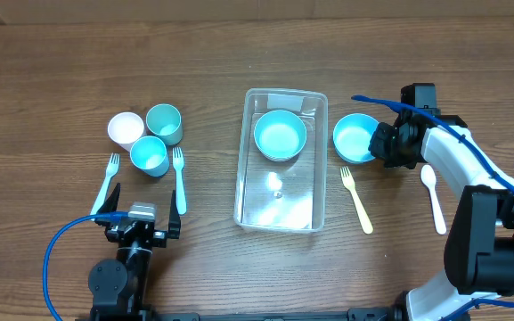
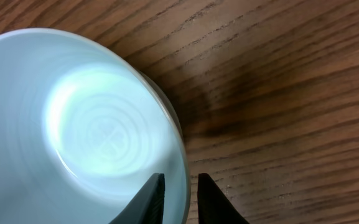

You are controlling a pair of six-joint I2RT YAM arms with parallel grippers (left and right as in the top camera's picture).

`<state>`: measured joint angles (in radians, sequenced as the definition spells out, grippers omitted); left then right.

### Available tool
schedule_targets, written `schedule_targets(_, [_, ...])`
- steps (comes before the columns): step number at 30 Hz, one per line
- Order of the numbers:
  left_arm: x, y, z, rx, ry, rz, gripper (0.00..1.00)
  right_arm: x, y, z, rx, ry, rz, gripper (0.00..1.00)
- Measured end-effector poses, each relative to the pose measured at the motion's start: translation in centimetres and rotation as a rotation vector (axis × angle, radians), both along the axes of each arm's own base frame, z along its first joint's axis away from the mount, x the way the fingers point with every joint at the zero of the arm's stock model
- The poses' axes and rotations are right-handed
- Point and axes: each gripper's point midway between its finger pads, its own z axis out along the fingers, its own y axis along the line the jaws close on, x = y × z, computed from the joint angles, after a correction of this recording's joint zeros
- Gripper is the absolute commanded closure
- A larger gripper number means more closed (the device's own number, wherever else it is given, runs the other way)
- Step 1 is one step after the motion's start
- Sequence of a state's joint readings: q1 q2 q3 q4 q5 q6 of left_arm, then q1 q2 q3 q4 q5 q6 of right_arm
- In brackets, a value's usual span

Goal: Pack container
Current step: 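Move the right gripper to the teal bowl and grasp its rim, then carry the teal bowl with the right gripper into the container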

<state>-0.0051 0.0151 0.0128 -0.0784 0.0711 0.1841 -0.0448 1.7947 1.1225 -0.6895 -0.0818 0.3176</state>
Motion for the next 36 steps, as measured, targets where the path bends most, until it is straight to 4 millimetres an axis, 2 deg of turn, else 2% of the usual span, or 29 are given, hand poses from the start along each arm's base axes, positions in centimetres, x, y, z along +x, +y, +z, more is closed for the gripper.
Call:
schedule_targets(2, [0.0, 0.0, 0.0, 0.0, 0.0, 0.0, 0.0, 0.0, 0.0, 0.0, 0.0, 0.0, 0.0, 0.93])
schedule_targets(5, [0.0, 0.0, 0.0, 0.0, 0.0, 0.0, 0.0, -0.1, 0.0, 0.0, 0.0, 0.003, 0.001, 0.96])
schedule_targets(16, [0.0, 0.0, 0.0, 0.0, 0.0, 0.0, 0.0, -0.3, 0.1, 0.4, 0.007, 0.023, 0.002, 0.96])
schedule_targets(19, [0.0, 0.0, 0.0, 0.0, 0.0, 0.0, 0.0, 0.4, -0.4, 2.4, -0.018, 0.026, -0.004, 0.96])
schedule_targets(21, [0.0, 0.0, 0.0, 0.0, 0.0, 0.0, 0.0, 1.6, -0.8, 4.9, -0.04, -0.007, -0.007, 0.96])
schedule_targets(23, [0.0, 0.0, 0.0, 0.0, 0.0, 0.0, 0.0, 2.8, -1.1, 8.4, -0.061, -0.055, -0.006, 0.96])
schedule_targets(28, [0.0, 0.0, 0.0, 0.0, 0.0, 0.0, 0.0, 3.2, -1.1, 14.5, -0.083, -0.13, 0.012, 0.96])
schedule_targets(30, [0.0, 0.0, 0.0, 0.0, 0.0, 0.0, 0.0, 3.0, -0.5, 15.6, -0.087, -0.146, 0.033, 0.96])
schedule_targets(32, [0.0, 0.0, 0.0, 0.0, 0.0, 0.0, 0.0, 2.5, 0.9, 16.0, -0.087, -0.145, 0.074, 0.96])
schedule_targets(36, [0.0, 0.0, 0.0, 0.0, 0.0, 0.0, 0.0, 1.8, 4.8, 15.8, -0.083, -0.131, 0.183, 0.96])
